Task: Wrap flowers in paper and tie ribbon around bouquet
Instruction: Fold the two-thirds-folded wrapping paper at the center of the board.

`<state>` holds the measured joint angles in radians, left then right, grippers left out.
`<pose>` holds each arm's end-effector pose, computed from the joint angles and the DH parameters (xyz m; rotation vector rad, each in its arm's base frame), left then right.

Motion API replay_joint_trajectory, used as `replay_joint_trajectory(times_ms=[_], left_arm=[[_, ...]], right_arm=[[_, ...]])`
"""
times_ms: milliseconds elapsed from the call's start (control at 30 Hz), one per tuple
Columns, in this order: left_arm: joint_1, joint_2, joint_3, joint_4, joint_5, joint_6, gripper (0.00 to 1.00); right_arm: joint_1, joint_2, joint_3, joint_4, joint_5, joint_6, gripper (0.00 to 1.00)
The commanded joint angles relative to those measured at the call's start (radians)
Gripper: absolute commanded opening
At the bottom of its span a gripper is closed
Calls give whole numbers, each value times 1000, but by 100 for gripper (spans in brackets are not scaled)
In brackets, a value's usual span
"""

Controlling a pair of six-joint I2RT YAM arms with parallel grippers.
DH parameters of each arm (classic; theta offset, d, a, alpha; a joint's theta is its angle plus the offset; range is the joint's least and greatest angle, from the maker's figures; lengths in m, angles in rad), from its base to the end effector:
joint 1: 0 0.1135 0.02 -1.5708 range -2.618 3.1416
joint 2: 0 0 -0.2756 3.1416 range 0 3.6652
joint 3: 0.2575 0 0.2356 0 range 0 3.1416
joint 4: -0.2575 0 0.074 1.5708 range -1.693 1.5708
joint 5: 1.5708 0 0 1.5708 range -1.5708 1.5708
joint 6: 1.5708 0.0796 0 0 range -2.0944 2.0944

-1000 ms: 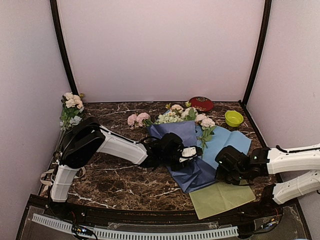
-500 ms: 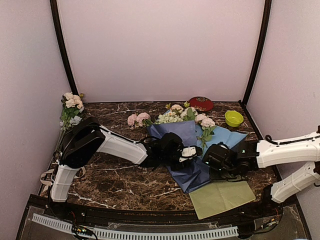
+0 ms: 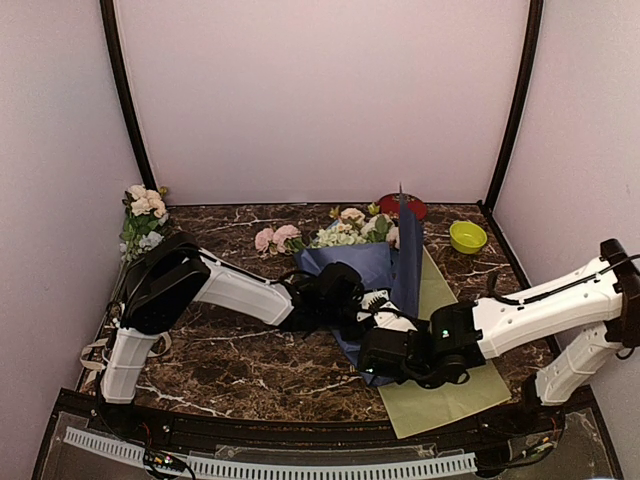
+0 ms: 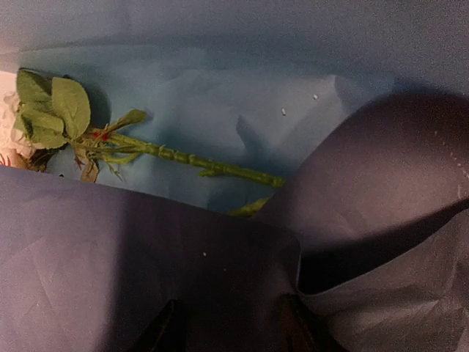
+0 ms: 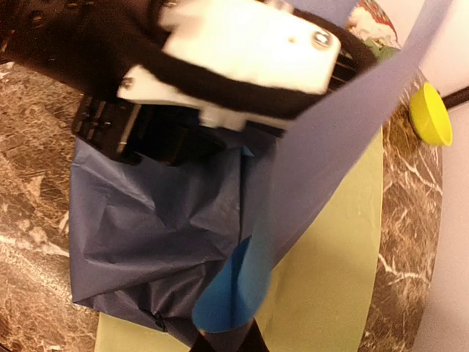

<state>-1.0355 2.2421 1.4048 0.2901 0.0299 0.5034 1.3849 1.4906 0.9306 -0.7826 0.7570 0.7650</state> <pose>0.2630 -0.4482 0.1203 1.4998 1.5227 -0.3465 0.1004 0.2382 0.1896 -0.6187 2.2851 -0.2091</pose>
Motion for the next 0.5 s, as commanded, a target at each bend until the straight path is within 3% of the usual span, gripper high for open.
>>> replay_joint_trajectory(times_ms=[0, 133, 467], left_arm=[[15, 43, -14, -120, 37, -35, 46], [38, 10, -32, -79, 98, -88, 47], [119, -111, -118, 82, 275, -233, 54]], right_arm=[[28, 42, 30, 122, 75, -260, 0], [28, 61, -4, 224, 24, -387, 0], [28, 184, 1, 287, -60, -509, 0]])
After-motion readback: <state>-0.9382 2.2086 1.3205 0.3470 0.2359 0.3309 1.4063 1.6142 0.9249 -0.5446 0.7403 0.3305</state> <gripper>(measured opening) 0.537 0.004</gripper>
